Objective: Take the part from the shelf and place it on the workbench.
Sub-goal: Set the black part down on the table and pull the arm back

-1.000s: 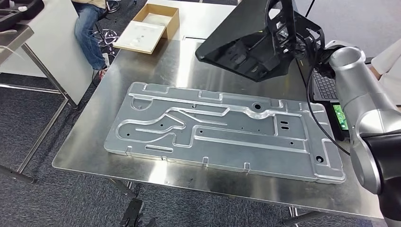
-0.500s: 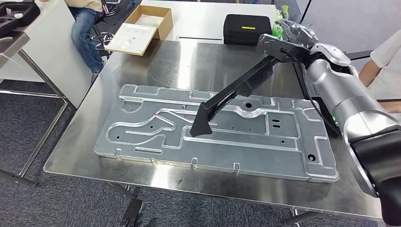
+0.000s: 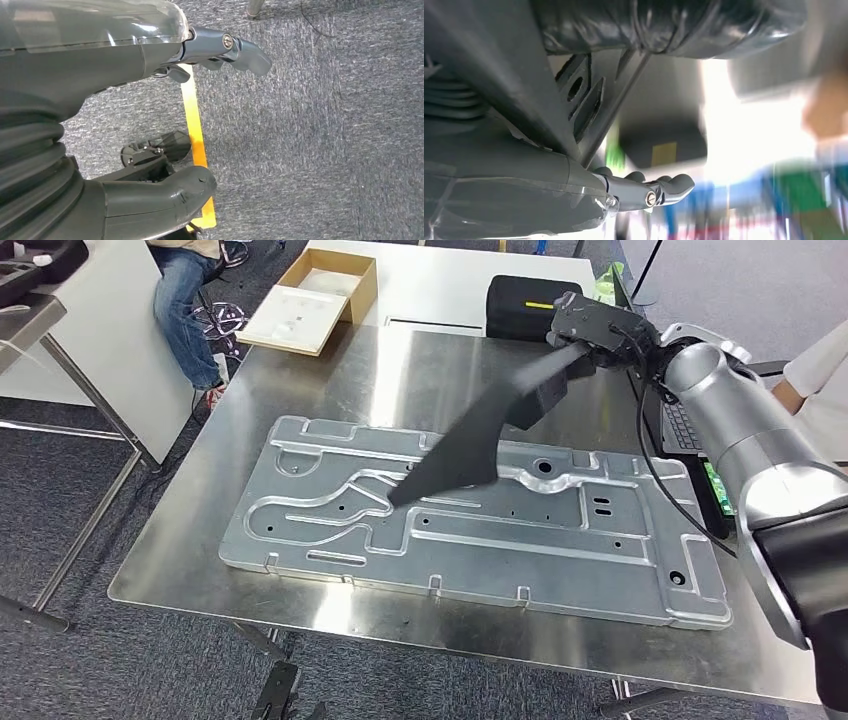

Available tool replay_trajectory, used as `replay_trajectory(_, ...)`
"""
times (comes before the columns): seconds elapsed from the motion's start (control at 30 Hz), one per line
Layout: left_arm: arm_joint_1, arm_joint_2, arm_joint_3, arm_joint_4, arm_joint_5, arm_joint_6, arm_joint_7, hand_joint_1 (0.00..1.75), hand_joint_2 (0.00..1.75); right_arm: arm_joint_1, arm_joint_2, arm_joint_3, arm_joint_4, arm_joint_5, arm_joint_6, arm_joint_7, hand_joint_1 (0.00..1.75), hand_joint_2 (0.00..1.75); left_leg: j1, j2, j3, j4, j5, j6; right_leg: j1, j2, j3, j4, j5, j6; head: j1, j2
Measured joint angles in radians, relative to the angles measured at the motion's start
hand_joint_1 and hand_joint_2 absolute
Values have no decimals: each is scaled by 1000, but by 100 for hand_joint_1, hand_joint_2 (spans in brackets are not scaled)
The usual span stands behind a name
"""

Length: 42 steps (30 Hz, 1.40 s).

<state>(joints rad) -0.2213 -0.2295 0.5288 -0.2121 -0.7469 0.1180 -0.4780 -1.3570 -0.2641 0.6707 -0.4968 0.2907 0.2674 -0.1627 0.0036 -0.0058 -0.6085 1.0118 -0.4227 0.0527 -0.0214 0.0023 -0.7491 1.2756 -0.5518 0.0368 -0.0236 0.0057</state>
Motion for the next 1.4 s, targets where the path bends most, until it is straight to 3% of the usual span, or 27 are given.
replay_trajectory(0.03,0,0,0,0,0,2,0,0,175,15,0,4,-6,15,-67,-10,0,0,0,0,0,2,-1,0,-1,0,-17,29,-1,1,0,0)
replay_trajectory(0.07,0,0,0,0,0,2,0,0,175,27,1,8,-10,23,-107,-15,0,0,0,0,0,4,-3,0,-1,0,-16,24,16,1,0,0)
replay_trajectory(0.13,0,-2,0,0,0,3,0,0,175,40,2,14,-20,28,-119,-18,0,0,-1,-1,1,11,-9,-3,-1,-1,38,-97,86,-2,0,0)
replay_trajectory(0.2,-1,-3,1,0,0,3,1,0,175,43,3,18,-29,30,-118,-22,0,0,-5,-2,-4,20,-16,-10,3,-1,89,-208,125,-8,0,0)
replay_trajectory(0.27,0,-3,2,0,-1,3,1,0,175,46,4,22,-33,30,-117,-23,0,0,-9,-3,-6,22,-18,-17,8,0,100,-231,124,-14,0,0)
replay_trajectory(0.37,0,-3,3,0,-1,3,2,0,175,50,6,26,-39,32,-118,-23,0,0,-9,-2,-14,42,-38,-32,-1,0,103,-237,127,-28,-1,0)
replay_trajectory(0.47,1,-3,3,0,-5,3,2,0,175,55,9,26,-46,36,-151,-43,0,0,-2,0,-85,201,-122,-47,-4,-2,106,-240,127,-39,-2,0)
replay_trajectory(0.53,3,-3,4,0,-9,1,2,0,175,70,10,24,-58,32,-180,-66,0,0,2,0,-132,297,-147,-51,-3,-1,107,-239,126,-41,-2,0)
replay_trajectory(0.57,3,-3,4,0,-10,1,2,0,175,79,10,21,-68,26,-188,-74,0,0,3,0,-133,294,-132,-51,-3,-1,109,-238,125,-40,-2,0)
replay_trajectory(0.6,3,-3,4,0,-10,0,2,0,175,87,10,16,-78,19,-192,-80,0,0,4,0,-116,254,-101,-49,-3,0,111,-237,124,-40,-2,0)
replay_trajectory(0.67,2,-3,4,0,-10,0,2,0,175,98,10,1,-100,4,-193,-86,0,0,3,0,-54,120,-33,-43,-2,1,114,-235,119,-35,-2,0)
replay_trajectory(0.7,1,-3,4,0,-10,0,2,0,175,102,10,-7,-109,-1,-193,-87,0,0,1,-1,-30,68,-16,-39,-1,2,114,-234,118,-31,-2,0)
replay_trajectory(0.73,1,-3,4,0,-11,0,2,0,175,105,10,-14,-118,-2,-194,-88,0,0,0,-1,-16,38,-11,-36,1,2,112,-234,119,-26,-1,0)
replay_trajectory(0.87,3,-4,5,0,-12,0,1,0,175,129,8,-33,-154,10,-209,-89,0,0,0,0,-8,14,-6,-18,-1,2,108,-227,111,-6,-1,0)
replay_trajectory(0.9,2,-4,5,0,-13,0,0,0,175,134,8,-36,-161,15,-215,-89,0,0,2,0,-5,7,-2,-10,-1,1,96,-199,91,-2,-1,0)
replay_trajectory(0.97,2,-4,6,0,-15,-1,-1,0,175,146,7,-44,-174,28,-230,-88,0,0,2,0,-3,2,2,-2,-2,1,46,-89,31,1,-1,0)
replay_trajectory(1.03,5,-4,6,0,-16,-1,-1,0,87,167,6,-52,-183,38,-242,-86,0,0,0,0,-4,4,1,0,-2,1,-4,15,-3,4,-1,0)
replay_trajectory(1.07,6,-4,7,0,-16,-1,-1,0,44,179,6,-57,-188,43,-246,-86,0,0,0,-1,-4,5,1,0,-2,0,-8,22,6,4,-1,0)
replay_trajectory(1.1,6,-4,7,0,-16,-1,0,0,0,189,6,-62,-193,45,-248,-85,0,0,-1,-1,-4,7,-1,0,-2,0,6,-9,33,2,-1,0)
replay_trajectory(1.17,6,-4,8,0,-15,-3,0,0,0,198,6,-73,-203,49,-252,-86,0,0,-2,-2,-5,12,-5,-4,0,0,71,-139,96,-5,-1,0)
replay_trajectory(1.23,5,-4,8,0,-15,-3,2,0,0,201,7,-83,-210,51,-255,-87,0,0,-6,-1,-10,17,-7,-10,5,1,111,-225,121,-12,-2,0)
replay_trajectory(1.33,6,-4,10,0,-18,4,14,0,0,215,8,-98,-219,56,-263,-91,0,0,-7,-1,-13,17,-9,-23,7,2,114,-240,121,-22,-1,0)
replay_trajectory(1.4,6,-4,10,0,-21,10,21,0,0,223,10,-109,-226,58,-266,-95,0,0,-7,-1,-25,48,-35,-35,0,-1,118,-247,125,-32,-2,0)
